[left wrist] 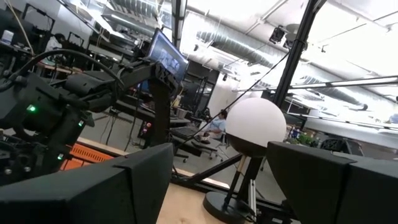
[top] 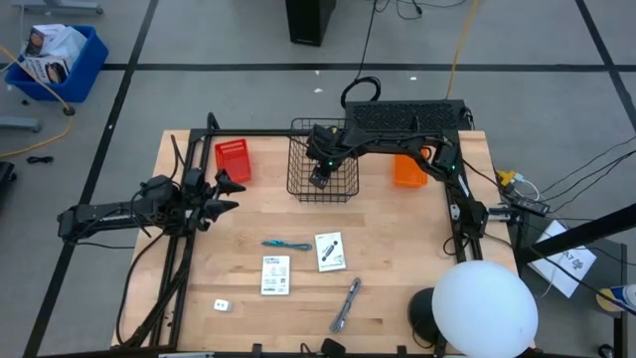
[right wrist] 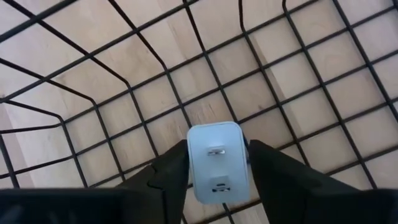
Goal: Pick and place items into bin
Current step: Put the right white charger adapter into the black wire basket, then put the white charger adapter into the black wire basket
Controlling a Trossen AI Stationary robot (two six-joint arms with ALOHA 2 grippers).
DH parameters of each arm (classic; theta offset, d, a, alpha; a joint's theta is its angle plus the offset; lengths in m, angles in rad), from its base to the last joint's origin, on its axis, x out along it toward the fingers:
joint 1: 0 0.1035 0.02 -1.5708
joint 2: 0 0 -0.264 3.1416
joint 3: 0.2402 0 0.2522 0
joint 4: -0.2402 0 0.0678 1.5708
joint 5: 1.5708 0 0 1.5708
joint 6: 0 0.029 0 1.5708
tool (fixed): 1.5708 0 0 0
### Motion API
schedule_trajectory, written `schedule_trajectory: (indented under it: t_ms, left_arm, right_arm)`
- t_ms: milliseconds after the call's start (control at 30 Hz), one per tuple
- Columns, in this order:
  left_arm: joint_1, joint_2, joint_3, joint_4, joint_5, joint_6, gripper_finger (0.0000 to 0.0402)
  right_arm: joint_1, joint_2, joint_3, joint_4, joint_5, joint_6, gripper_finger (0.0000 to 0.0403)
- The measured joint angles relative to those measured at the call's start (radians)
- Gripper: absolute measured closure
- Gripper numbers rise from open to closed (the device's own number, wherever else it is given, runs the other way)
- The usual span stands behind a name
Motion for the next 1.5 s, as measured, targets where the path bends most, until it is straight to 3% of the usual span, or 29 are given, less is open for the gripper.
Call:
schedule_trajectory:
  t_ms: [267,667,900,1133,1500]
  left_arm:
    - [0.0,0.0,0.0,-0.005,0.0,0.0,0.0135]
    - [0.001,0.0,0.0,-0.025,-0.005,0.006,0.0135]
    - [0.001,0.0,0.0,-0.026,-0.001,-0.004,0.0135]
    - [-0.005,0.0,0.0,-0.039,0.184,-0.095,0.0135]
    - [-0.137,0.0,0.001,-0.103,0.141,-0.116,0.0135]
  right_arm:
    - [0.016,-0.023,-0.002,0.043,0.004,-0.03,0.0232]
    - [0.071,-0.217,-0.002,0.101,0.037,-0.088,0.0233]
    - [0.192,-0.277,0.0,0.214,0.03,-0.154,0.0234]
    - [0.338,-0.275,-0.001,0.243,0.031,-0.167,0.0234]
    - [0.465,-0.274,-0.001,0.218,0.032,-0.146,0.0234]
